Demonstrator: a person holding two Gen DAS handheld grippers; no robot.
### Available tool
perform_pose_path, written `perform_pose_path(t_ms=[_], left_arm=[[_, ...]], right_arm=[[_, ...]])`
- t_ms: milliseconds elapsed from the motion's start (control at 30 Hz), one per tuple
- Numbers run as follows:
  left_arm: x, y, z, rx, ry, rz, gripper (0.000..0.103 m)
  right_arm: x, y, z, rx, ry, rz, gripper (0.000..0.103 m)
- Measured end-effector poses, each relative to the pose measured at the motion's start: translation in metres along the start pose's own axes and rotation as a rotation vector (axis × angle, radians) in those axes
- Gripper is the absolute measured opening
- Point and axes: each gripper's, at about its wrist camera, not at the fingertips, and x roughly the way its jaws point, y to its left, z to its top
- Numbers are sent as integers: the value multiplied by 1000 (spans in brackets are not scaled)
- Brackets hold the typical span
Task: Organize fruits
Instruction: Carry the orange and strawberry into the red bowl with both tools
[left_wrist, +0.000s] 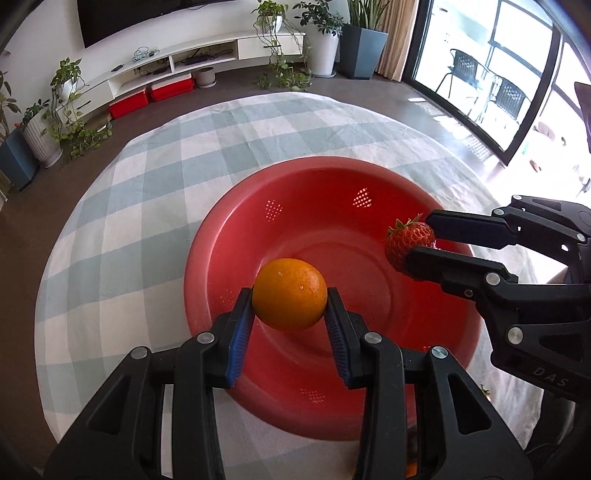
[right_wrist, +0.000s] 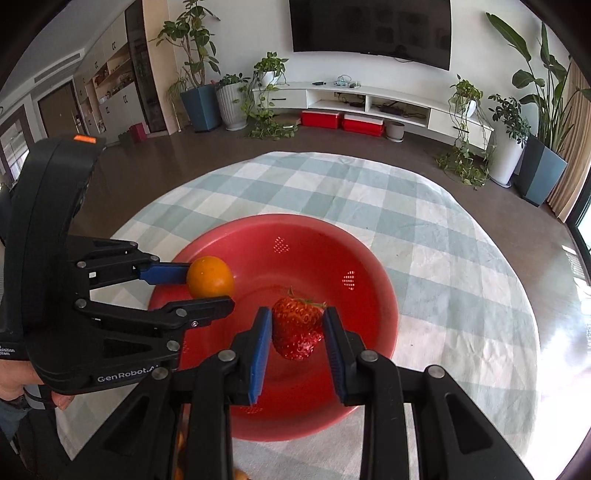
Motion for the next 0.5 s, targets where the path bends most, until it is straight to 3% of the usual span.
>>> perform_pose_path(t_ms=[500], left_arm=[[29, -10, 0, 47, 16, 36, 36]], right_arm=[[26, 5, -10, -83, 42, -65, 32]])
